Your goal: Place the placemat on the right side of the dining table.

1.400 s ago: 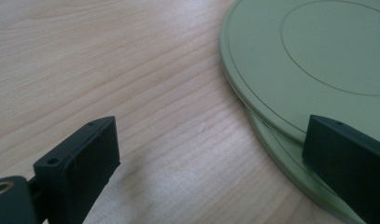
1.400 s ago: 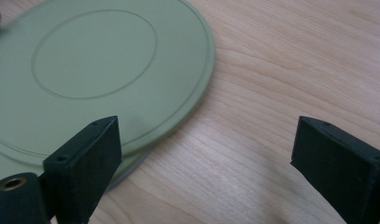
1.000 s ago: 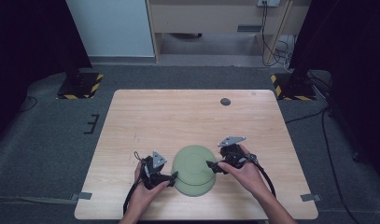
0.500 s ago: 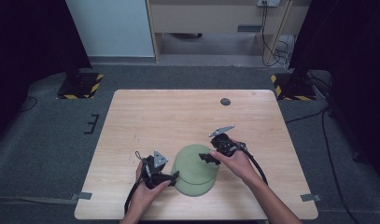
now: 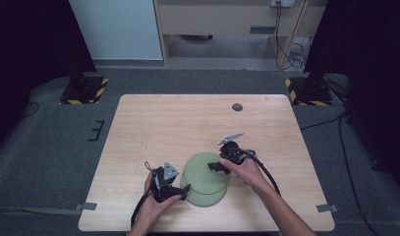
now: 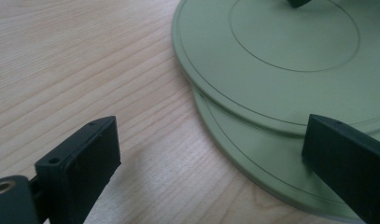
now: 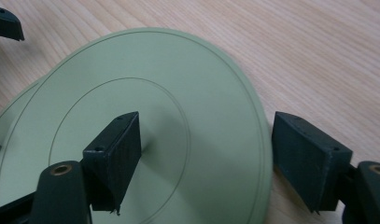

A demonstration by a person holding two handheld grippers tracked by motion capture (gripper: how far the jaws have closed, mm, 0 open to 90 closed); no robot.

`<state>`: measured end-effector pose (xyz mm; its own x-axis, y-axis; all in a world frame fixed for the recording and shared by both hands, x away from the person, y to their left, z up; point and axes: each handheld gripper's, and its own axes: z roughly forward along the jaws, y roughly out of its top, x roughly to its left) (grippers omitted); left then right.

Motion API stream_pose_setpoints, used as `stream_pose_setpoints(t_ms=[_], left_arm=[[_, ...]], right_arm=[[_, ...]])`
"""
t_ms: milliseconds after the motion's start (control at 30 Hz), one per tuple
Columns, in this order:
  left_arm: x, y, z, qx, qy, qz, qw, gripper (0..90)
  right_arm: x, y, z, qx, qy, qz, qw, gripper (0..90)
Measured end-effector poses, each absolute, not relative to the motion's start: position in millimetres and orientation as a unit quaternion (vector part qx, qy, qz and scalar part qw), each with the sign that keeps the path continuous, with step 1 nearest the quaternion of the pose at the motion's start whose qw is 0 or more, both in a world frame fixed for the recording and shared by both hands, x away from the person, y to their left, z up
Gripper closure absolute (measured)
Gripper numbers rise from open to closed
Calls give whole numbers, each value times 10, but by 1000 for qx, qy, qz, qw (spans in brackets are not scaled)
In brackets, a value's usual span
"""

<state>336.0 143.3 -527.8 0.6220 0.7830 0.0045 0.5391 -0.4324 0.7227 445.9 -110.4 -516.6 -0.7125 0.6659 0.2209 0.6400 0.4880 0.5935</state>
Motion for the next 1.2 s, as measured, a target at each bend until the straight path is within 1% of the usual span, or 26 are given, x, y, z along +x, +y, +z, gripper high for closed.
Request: stream_pose_setpoints(t_ms=[333,733,933,1000,1067,1133,1167,1200], left_arm=[[3386,1366,-5286,827,399,185,350,3],[3424,1347,-5286,825,402,188,349,2],[3430,1347,-5288,824,404,188,350,2],[3432,1348,-5290,824,404,187,350,2],[3433,1350,-5290,824,404,186,350,2],[3435,1352,-5291,824,405,185,350,2],[3436,1353,-5292,824,406,184,351,2],[3436,1353,-5292,824,406,184,351,2]], right_arm=[[4463,-1089,-5165,379,863,334,15,263],[4531,-1053,-5100,378,864,332,19,261],[4501,-1081,-4975,374,859,348,24,279],[4451,-1085,-4850,366,857,362,27,301],[4434,-1085,-4817,361,859,363,26,302],[4386,-1088,-4726,346,859,378,17,314],[4343,-1096,-4687,334,858,389,1,320],[4343,-1096,-4687,334,858,389,1,320]])
